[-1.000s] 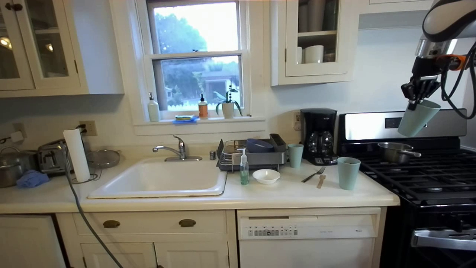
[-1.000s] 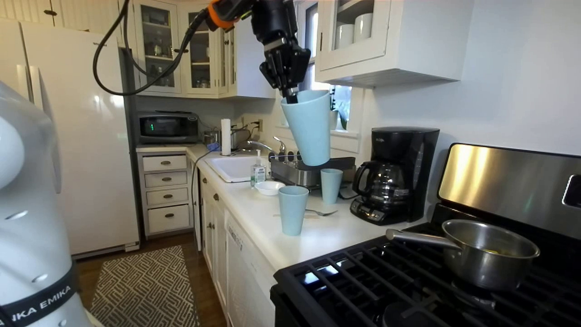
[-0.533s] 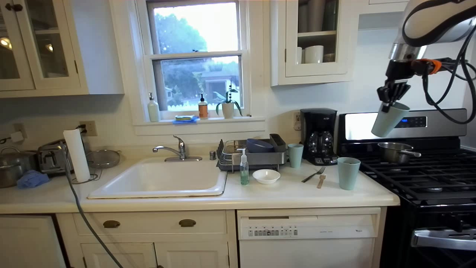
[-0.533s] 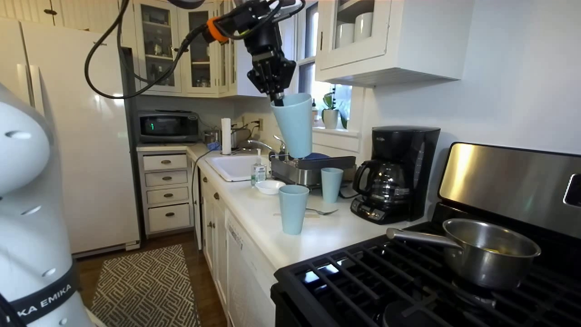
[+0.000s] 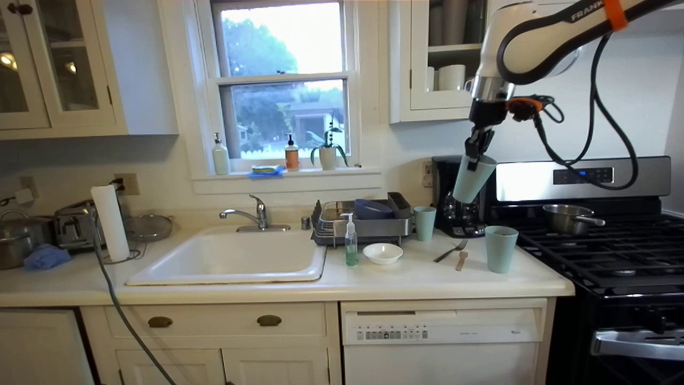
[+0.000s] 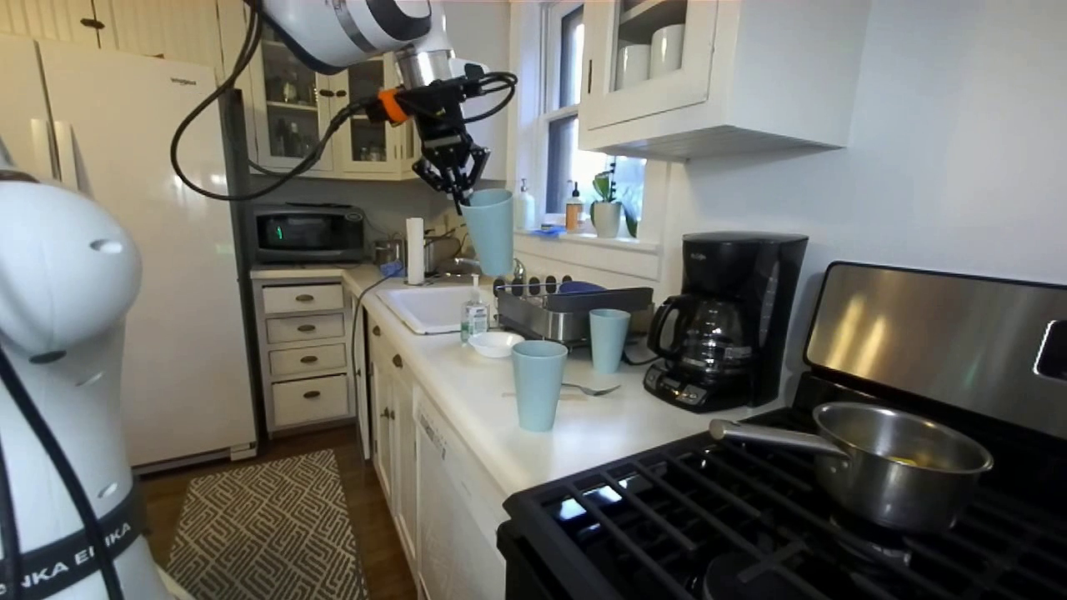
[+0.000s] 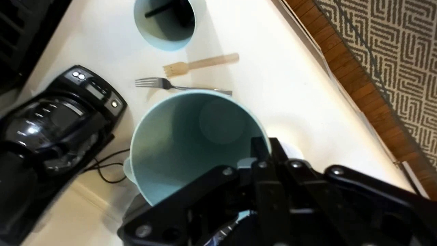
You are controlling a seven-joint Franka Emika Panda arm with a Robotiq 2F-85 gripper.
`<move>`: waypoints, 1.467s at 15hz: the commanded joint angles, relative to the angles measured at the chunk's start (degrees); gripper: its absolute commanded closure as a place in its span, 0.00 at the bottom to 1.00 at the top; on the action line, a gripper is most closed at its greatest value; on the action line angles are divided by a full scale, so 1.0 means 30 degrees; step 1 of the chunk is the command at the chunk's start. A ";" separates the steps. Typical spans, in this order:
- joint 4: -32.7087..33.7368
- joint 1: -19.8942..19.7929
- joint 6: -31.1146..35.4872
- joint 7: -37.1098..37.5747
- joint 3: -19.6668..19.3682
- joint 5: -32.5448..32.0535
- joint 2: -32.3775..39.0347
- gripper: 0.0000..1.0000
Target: Put the cup upright
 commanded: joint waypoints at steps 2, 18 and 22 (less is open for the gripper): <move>0.2048 0.0988 0.0370 -0.2825 0.0289 -0.0717 0.3461 0.99; 0.2217 0.1754 0.4132 -0.4177 0.1167 -0.6818 0.9512 0.99; 0.2302 0.1772 0.3881 -0.4216 0.1129 -0.6542 1.0451 0.99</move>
